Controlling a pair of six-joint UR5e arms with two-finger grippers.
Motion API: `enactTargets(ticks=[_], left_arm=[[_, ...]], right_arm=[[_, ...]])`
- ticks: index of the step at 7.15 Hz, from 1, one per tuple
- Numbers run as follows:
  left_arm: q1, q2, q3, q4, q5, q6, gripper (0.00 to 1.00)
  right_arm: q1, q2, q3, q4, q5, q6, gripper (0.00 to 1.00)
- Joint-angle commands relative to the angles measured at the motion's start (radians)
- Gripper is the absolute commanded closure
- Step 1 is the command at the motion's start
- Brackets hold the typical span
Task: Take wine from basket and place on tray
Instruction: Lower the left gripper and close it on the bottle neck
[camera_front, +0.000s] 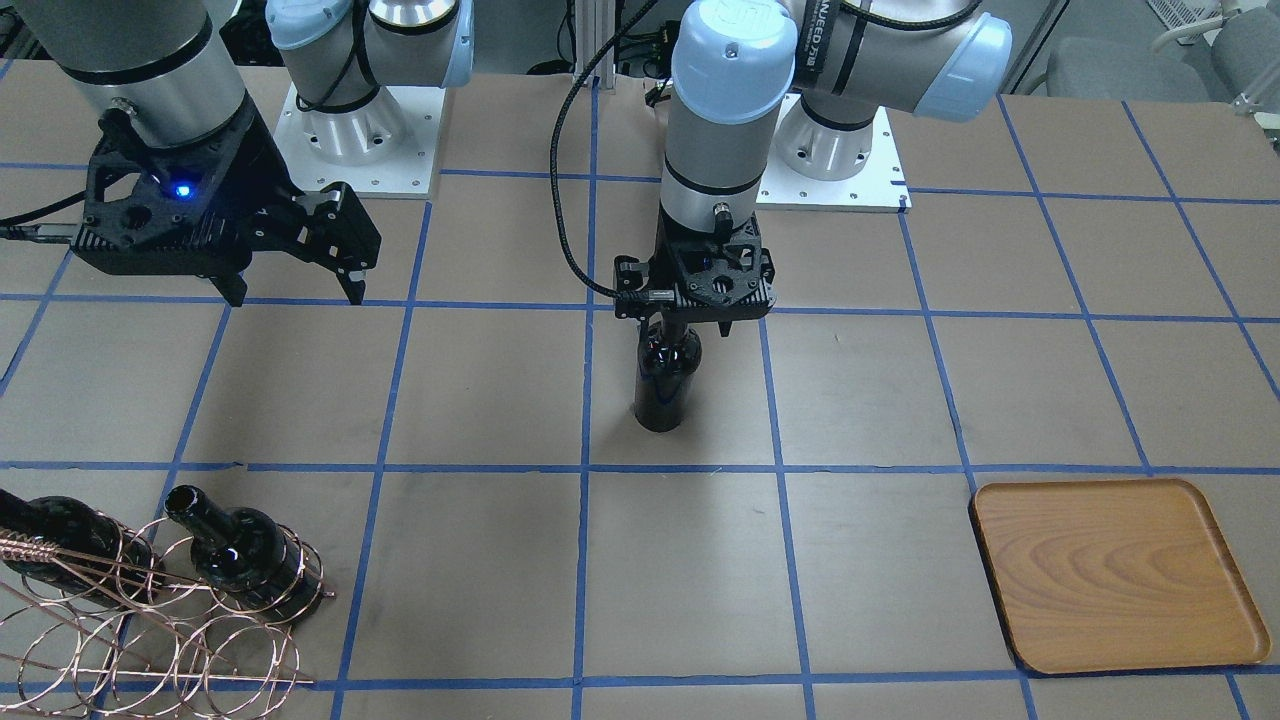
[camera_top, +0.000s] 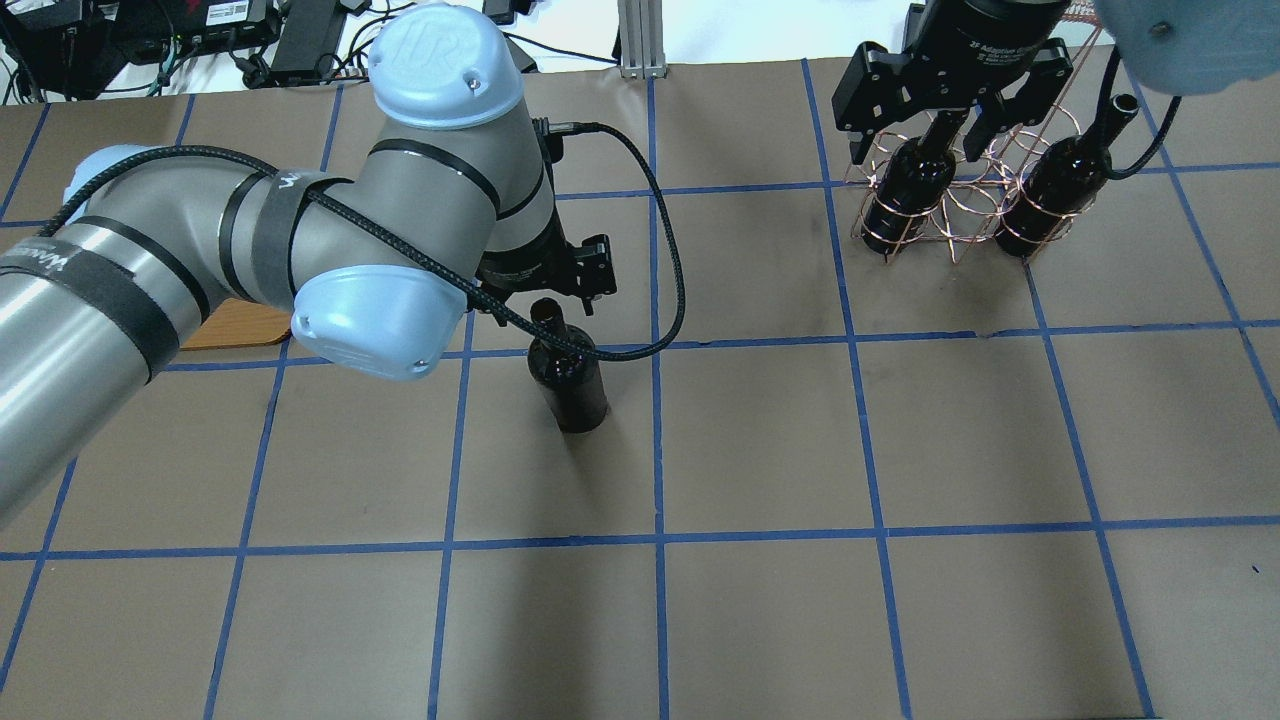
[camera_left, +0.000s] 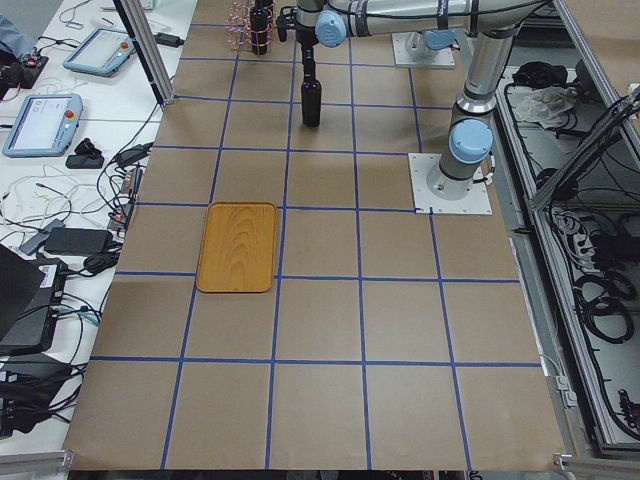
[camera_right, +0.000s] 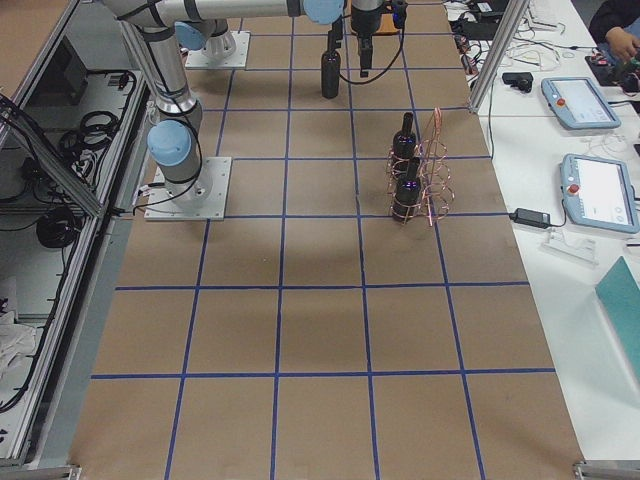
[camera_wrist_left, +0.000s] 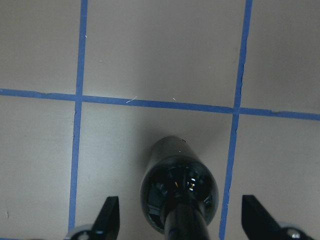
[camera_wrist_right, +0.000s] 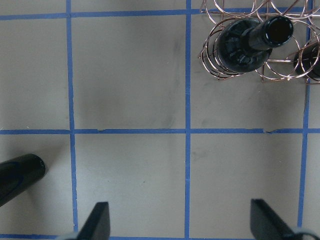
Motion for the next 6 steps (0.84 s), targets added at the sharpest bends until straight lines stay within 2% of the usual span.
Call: enactTargets(ticks=[1,4,6], left_arm=[[0.001,0.001,-0.001,-0.007,-0.089,-0.010,0.25],[0.001,0.015,-0.001,-0.010,-0.074,-0.009,0.29],[0.004,0.003,-0.004,-0.021,-0.071,-0.008,0.40]], right_arm=[[0.000,0.000,0.003,-0.003,-0.002,0.000,0.00],[-0.001,0.000,0.003,-0.006,-0.004,-0.001,0.00],[-0.001,-0.003,0.003,-0.006,-0.002,-0.001,0.00]])
